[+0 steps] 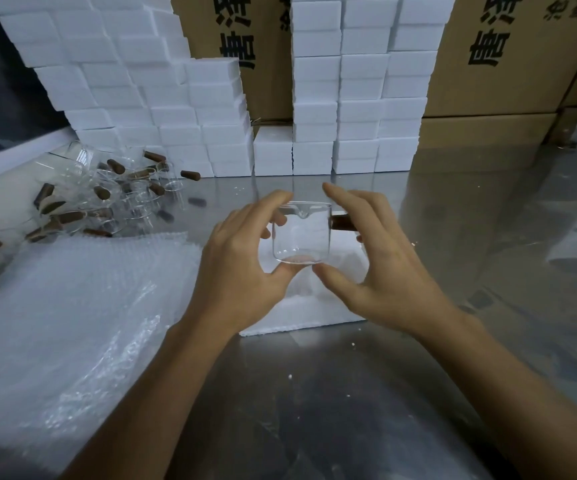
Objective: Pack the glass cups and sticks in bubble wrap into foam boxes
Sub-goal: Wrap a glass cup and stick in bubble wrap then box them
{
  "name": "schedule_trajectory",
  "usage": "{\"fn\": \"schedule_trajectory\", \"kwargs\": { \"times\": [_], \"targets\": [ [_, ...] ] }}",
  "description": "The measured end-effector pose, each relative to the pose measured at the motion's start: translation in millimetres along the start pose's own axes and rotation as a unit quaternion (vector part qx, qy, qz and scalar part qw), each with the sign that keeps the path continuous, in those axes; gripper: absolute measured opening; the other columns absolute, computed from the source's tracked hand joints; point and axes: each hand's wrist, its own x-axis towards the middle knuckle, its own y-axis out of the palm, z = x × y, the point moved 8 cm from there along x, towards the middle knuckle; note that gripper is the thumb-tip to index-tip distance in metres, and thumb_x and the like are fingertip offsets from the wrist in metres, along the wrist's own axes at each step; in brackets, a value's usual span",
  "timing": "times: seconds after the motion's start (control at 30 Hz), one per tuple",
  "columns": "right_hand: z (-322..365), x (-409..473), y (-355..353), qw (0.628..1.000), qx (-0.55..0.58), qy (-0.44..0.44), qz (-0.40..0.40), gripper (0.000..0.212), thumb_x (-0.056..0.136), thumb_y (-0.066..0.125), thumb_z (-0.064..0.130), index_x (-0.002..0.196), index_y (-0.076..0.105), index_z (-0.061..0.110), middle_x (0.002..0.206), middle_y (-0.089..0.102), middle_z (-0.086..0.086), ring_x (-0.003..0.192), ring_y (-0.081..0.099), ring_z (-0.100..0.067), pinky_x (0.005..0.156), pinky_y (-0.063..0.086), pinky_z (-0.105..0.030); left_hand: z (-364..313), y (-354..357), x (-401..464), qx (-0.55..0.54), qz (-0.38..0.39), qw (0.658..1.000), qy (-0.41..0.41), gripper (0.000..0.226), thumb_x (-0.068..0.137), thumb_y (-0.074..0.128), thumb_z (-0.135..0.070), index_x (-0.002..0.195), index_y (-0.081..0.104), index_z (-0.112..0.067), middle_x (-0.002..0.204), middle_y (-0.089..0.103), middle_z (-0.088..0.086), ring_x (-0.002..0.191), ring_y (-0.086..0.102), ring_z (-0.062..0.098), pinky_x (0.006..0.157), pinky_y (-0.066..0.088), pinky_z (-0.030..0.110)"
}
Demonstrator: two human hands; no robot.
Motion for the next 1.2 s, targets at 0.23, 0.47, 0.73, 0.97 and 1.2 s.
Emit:
{"fn": "schedule_trajectory", "kwargs": {
  "times": [0.23,0.47,0.73,0.97,1.2],
  "targets": [
    [-1.8,-1.2,-8.0,0.996,-0.058,-0.005,-0.069,0.062,0.084,0.077,0.033,0.138,0.052,0.017,0.132,0.057,0.001,0.115,0.055,-0.021,0.094,0.049,-0.048,9.0,15.1,-2.8,-0.053,0.073,0.994,-0.057,0.120,0.066,0.084,-0.047,0.152,0.000,-0.048,0.122,0.059,-0.011,0.105,0.057,0.014,0.093,0.051,0.042],
    [-15.1,-2.8,-27.1,0.987,-0.061,0.022,-0.146,0.067,0.082,0.080,0.027,0.140,0.049,0.014,0.132,0.056,0.002,0.114,0.054,-0.017,0.098,0.049,-0.044,28.0,40.0,-17.9,0.041,0.191,0.975,-0.108,0.145,0.044,0.089,-0.064,0.134,-0.026,-0.067,0.132,0.040,-0.017,0.103,0.020,-0.005,0.095,0.020,0.033],
    [-20.0,-3.6,-27.1,0.986,-0.012,0.032,-0.163,0.065,0.081,0.082,0.021,0.137,0.052,0.013,0.128,0.056,0.003,0.113,0.058,-0.020,0.096,0.051,-0.045,17.1,-31.2,2.2,0.290,-0.061,0.946,-0.130,0.039,0.091,0.060,-0.036,0.127,0.059,-0.020,0.120,0.064,0.006,0.110,0.057,0.029,0.096,0.029,0.047],
    [-20.3,-4.0,-20.7,0.989,0.013,0.042,-0.144,0.065,0.080,0.082,0.022,0.137,0.052,0.015,0.128,0.056,0.003,0.113,0.059,-0.017,0.098,0.051,-0.041,72.2,-65.2,-11.8,0.326,0.033,0.872,-0.365,0.038,0.084,0.064,0.000,0.121,0.062,-0.007,0.119,0.060,0.026,0.109,0.054,0.048,0.084,0.046,0.050],
    [-18.3,-3.7,-15.1,0.991,0.018,0.053,-0.124,0.066,0.078,0.084,0.020,0.135,0.053,0.017,0.127,0.056,0.005,0.111,0.059,-0.013,0.099,0.051,-0.036,87.1,-63.0,-21.5,0.313,0.048,0.851,-0.419,0.028,0.088,0.065,0.000,0.116,0.064,-0.002,0.114,0.064,0.026,0.101,0.061,0.044,0.071,0.043,0.040]
  ]
}}
